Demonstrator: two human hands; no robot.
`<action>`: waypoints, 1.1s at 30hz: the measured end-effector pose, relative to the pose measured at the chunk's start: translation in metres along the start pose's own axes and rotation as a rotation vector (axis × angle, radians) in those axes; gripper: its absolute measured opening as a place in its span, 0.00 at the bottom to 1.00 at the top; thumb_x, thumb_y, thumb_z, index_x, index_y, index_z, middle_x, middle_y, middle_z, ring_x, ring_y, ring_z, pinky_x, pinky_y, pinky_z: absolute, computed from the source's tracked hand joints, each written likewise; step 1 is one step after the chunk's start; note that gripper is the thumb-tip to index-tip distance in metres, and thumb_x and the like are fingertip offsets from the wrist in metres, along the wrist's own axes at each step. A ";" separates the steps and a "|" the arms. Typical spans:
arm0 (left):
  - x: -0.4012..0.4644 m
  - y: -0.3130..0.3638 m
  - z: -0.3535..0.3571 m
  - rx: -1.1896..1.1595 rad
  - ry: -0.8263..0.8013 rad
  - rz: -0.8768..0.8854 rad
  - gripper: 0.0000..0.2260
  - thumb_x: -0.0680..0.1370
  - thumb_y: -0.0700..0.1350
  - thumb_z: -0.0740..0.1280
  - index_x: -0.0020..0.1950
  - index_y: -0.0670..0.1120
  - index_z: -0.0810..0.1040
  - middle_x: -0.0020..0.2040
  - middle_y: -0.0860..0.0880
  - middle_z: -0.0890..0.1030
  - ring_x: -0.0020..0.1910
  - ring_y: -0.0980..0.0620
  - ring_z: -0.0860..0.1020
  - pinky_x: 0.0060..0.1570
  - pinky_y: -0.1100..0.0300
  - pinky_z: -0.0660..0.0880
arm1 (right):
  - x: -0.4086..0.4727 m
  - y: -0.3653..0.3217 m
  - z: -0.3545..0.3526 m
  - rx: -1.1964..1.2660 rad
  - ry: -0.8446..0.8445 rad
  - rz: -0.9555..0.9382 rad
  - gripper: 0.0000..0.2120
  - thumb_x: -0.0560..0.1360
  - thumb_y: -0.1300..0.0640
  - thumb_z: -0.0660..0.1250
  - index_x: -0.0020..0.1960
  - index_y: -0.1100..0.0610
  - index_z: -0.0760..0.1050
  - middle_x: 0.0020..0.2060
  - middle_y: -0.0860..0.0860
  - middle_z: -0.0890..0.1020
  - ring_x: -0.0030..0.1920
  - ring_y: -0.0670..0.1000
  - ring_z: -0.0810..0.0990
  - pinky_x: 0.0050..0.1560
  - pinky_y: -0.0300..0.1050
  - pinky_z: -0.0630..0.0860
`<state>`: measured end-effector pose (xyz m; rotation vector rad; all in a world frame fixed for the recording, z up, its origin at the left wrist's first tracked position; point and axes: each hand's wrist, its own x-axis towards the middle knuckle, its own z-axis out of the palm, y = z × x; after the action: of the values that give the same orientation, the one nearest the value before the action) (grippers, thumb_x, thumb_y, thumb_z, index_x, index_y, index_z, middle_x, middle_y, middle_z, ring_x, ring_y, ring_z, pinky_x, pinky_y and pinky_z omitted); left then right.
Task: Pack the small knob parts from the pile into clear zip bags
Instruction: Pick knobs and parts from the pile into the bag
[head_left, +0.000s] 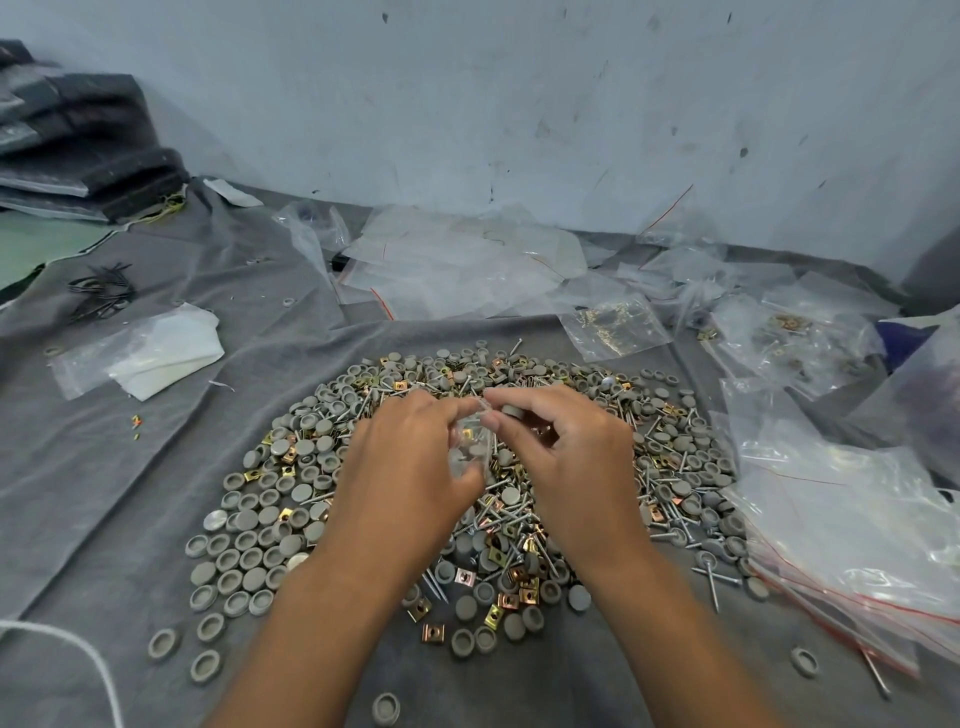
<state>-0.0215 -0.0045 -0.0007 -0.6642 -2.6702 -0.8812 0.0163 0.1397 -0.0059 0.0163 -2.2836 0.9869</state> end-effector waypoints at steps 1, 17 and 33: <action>0.000 0.000 0.000 0.001 -0.005 0.000 0.23 0.75 0.53 0.72 0.69 0.59 0.74 0.44 0.61 0.70 0.49 0.58 0.69 0.56 0.57 0.69 | 0.000 -0.001 0.002 0.016 0.024 -0.001 0.10 0.76 0.55 0.75 0.57 0.52 0.85 0.48 0.43 0.85 0.50 0.39 0.82 0.52 0.28 0.74; 0.000 0.000 -0.001 -0.025 -0.005 -0.004 0.24 0.74 0.53 0.74 0.69 0.59 0.75 0.43 0.62 0.70 0.48 0.59 0.70 0.56 0.57 0.70 | 0.000 0.001 0.005 0.184 0.063 0.071 0.10 0.76 0.49 0.74 0.51 0.50 0.75 0.44 0.43 0.86 0.40 0.37 0.82 0.38 0.28 0.73; 0.002 0.003 -0.013 -0.138 0.108 0.102 0.19 0.76 0.45 0.70 0.67 0.56 0.78 0.40 0.60 0.70 0.44 0.62 0.70 0.47 0.60 0.68 | 0.010 0.019 -0.005 0.077 -0.124 0.048 0.12 0.80 0.54 0.69 0.59 0.40 0.76 0.50 0.35 0.83 0.52 0.35 0.81 0.49 0.31 0.77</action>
<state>-0.0204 -0.0097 0.0116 -0.7538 -2.4743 -1.0482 0.0064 0.1584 -0.0102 0.0566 -2.3661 1.1263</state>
